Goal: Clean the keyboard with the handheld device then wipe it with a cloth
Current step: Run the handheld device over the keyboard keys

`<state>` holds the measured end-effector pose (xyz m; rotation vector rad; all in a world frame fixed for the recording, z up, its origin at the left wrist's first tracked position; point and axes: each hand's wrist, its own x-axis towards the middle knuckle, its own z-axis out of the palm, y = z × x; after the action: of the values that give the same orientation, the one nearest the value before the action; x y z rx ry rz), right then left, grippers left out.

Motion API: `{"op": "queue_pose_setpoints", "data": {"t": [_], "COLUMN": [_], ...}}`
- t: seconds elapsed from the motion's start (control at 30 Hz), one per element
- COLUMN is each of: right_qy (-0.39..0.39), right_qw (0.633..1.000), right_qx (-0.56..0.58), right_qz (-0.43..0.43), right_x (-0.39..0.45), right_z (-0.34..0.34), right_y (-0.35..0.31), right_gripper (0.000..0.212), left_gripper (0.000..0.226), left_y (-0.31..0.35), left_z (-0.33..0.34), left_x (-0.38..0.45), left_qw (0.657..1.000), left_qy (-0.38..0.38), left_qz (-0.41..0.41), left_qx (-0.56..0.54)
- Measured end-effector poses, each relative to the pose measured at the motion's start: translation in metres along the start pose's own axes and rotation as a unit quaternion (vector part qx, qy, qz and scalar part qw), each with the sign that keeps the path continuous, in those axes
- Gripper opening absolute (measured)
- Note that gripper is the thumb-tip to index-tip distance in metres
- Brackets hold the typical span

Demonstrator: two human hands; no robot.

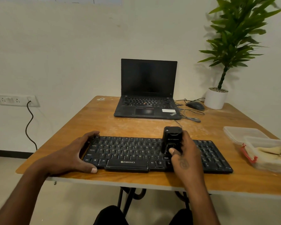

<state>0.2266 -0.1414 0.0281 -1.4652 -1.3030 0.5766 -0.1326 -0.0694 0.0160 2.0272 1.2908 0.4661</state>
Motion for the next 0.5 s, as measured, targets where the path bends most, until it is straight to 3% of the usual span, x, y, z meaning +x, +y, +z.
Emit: {"op": "queue_pose_setpoints", "data": {"t": [0.13,0.33,0.5], "right_qy": [0.060,-0.004,0.056], "right_qw": [0.998,0.999,0.998], "right_qx": [-0.027,-0.001,0.000], "right_qz": [-0.012,-0.043,-0.010], "right_x": [0.002,-0.002,0.006], "right_z": [-0.009,-0.004,-0.043], "right_y": [0.009,0.003,0.017], "right_gripper": [0.061,0.059,0.060], "left_gripper": [0.122,0.124,0.126], "left_y": [-0.001,-0.002,-0.006], "left_z": [0.000,-0.001,-0.001], "left_x": [0.000,0.001,0.002], "left_qw": [1.000,1.000,1.000], "left_qy": [-0.003,0.000,-0.004], "left_qz": [0.000,0.007,0.009], "left_qx": [-0.005,-0.003,-0.022]}}
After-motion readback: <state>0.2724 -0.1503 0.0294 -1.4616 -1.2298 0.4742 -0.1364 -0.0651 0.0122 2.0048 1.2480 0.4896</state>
